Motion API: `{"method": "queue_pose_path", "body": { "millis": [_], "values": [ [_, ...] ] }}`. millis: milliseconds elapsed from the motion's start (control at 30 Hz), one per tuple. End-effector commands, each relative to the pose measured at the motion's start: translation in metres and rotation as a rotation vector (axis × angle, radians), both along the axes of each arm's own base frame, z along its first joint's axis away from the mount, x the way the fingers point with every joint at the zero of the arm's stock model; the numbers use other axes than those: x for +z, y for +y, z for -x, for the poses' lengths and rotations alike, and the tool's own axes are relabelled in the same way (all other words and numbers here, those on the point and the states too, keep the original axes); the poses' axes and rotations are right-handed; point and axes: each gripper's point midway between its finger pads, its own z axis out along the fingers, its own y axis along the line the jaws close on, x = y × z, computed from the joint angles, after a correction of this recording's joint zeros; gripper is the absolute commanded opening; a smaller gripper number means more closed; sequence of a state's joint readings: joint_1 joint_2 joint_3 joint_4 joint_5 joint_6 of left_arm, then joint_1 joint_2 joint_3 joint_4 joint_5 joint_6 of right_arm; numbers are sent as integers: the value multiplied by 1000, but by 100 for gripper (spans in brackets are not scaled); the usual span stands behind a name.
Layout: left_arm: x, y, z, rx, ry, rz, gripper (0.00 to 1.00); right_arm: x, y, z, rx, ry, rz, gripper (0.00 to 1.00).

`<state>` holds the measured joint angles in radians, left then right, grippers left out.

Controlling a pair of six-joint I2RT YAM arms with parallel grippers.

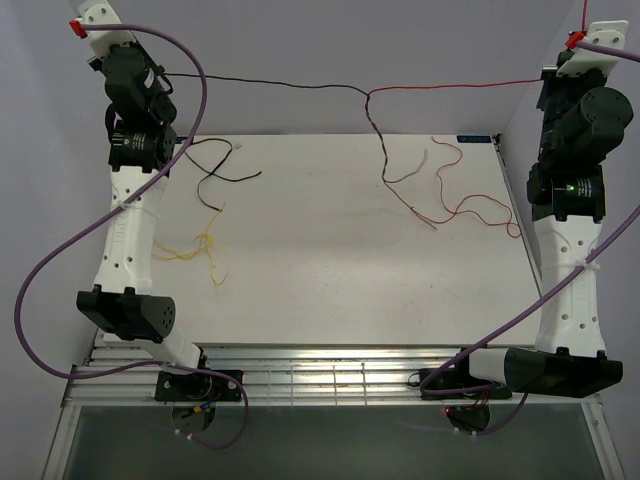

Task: Untangle the cables

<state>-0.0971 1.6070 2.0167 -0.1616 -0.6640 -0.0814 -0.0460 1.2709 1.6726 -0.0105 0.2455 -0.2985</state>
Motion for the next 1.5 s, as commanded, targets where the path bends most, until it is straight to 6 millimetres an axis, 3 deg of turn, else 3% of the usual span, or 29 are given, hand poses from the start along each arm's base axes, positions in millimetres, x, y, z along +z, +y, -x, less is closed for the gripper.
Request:
{"method": "queue_pose_path", "body": {
  "millis": [0,300,467,500,667,767,867,1133,1467],
  "values": [
    [16,20,14,77,-28,-13,0,24,-18,17,-81,-64,13,8],
    [24,40,21,142,-39,-28,0,28,-39,25,-152,-71,20,8],
    [15,52,18,158,-11,-28,0,30,-58,33,-211,-77,18,8],
    [12,72,21,198,-4,-26,0,31,-60,34,-217,-78,20,8],
    [-5,103,18,211,29,23,0,28,-74,42,-269,-67,33,8],
    [-16,135,23,238,46,65,0,26,-86,48,-322,-57,42,8],
    [-18,150,25,210,49,85,0,25,-93,53,-342,-51,49,8],
    [-15,145,16,143,37,103,0,29,-82,50,-272,-61,50,8],
    [-18,161,21,209,59,75,0,30,-95,60,-351,-44,81,8]
  ]
}}
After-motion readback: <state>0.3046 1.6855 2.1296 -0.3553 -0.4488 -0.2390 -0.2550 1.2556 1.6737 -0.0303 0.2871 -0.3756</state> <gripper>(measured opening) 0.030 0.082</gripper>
